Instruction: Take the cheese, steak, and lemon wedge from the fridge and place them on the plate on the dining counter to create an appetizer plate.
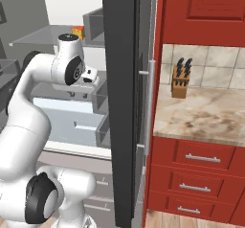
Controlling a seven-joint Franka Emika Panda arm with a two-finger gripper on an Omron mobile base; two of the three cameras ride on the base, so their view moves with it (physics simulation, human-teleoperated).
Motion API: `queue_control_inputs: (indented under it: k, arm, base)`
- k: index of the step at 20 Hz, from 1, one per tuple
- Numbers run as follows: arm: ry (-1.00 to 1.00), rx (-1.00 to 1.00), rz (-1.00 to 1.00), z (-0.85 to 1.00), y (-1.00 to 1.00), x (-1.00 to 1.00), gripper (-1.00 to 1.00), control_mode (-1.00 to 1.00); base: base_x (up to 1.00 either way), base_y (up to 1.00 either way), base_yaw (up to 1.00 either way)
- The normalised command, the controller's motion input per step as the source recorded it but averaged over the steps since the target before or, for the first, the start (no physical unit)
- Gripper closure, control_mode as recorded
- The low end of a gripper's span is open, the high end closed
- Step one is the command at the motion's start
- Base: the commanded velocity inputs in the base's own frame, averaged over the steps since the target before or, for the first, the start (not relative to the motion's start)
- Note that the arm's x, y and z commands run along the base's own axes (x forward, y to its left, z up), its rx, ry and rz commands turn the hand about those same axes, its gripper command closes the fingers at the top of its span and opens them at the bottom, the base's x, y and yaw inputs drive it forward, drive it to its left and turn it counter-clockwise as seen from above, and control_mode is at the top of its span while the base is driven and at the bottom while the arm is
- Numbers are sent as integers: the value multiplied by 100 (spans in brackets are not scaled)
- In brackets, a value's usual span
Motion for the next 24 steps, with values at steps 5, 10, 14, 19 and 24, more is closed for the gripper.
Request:
queue_control_inputs:
  k: [5, 10, 14, 19, 24]
  arm:
    - [-5, 0, 0, 0, 11, 0, -100, -100]
    - [-14, 0, 0, -4, 23, 0, -100, -100]
    - [-12, 1, 0, -15, 3, 1, -100, -100]
    - [-10, 5, 0, -13, 0, 5, -100, -100]
    - [-1, 5, 0, -2, 0, 33, -100, -100]
  base:
    - [0, 0, 0]
    - [0, 0, 0]
    - [0, 0, 0]
    - [0, 0, 0]
    - [0, 0, 0]
